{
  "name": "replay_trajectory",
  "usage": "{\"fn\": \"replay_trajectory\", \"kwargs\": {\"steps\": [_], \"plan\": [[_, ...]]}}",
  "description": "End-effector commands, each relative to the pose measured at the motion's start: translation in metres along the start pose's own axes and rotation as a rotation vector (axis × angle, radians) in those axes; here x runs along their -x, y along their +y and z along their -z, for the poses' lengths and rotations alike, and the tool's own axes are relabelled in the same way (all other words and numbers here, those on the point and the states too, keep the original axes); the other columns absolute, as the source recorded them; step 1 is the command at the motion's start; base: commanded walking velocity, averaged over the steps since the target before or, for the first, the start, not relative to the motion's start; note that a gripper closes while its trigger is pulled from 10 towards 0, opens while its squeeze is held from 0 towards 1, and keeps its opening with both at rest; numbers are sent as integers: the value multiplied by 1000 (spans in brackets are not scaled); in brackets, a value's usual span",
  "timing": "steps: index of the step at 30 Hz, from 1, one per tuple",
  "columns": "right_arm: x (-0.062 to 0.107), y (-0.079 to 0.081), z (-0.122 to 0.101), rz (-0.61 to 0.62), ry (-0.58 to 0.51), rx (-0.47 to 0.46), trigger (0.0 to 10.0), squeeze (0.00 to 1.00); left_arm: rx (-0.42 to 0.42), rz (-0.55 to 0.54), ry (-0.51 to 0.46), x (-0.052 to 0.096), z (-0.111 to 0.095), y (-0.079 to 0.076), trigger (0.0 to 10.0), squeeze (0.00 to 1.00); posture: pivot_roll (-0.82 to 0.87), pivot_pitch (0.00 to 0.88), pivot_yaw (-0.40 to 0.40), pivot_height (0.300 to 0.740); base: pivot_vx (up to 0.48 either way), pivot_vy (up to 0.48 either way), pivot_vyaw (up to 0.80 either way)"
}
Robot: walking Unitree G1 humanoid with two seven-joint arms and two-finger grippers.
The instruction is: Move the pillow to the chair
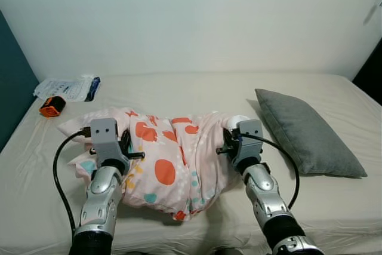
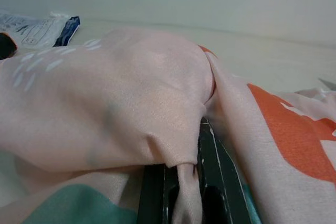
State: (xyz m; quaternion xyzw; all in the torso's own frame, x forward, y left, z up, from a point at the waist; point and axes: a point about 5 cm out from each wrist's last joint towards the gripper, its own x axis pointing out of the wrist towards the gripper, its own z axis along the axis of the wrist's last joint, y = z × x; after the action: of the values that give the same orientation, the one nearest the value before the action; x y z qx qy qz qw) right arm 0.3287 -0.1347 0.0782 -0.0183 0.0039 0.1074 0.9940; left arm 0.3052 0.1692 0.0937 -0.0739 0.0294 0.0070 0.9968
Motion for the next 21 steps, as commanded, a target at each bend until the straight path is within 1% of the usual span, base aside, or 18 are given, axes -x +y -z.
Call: {"fn": "replay_trajectory", "kwargs": {"steps": [1, 4, 10, 15, 19, 21], "plan": [[-3, 6, -3, -27, -12, -11, 10000, 0, -19, 52, -24, -2, -4, -9, 10000, 0, 70, 0, -38, 664, 0, 0, 0], [-2, 9, -3, -36, -16, -5, 10000, 0, -19, 58, -26, -2, -4, -10, 10000, 0, 73, 0, -37, 679, 0, 0, 0], [1, 7, -1, -28, -16, -3, 10000, 0, -19, 58, -20, -1, -3, -10, 10000, 0, 74, 0, -34, 699, 0, 0, 0], [1, 7, -2, -23, -22, -8, 10000, 0, -13, 62, -26, -1, -4, -11, 10000, 0, 74, 0, -34, 729, 0, 0, 0], [0, 9, -3, -26, -27, -12, 10000, 0, -14, 67, -38, 0, -5, -10, 10000, 0, 80, 0, -35, 739, 0, 0, 0], [-1, 9, -4, -28, -29, -18, 10000, 0, -12, 64, -41, 1, -6, -6, 10000, 0, 82, 0, -35, 740, 0, 0, 0]]}}
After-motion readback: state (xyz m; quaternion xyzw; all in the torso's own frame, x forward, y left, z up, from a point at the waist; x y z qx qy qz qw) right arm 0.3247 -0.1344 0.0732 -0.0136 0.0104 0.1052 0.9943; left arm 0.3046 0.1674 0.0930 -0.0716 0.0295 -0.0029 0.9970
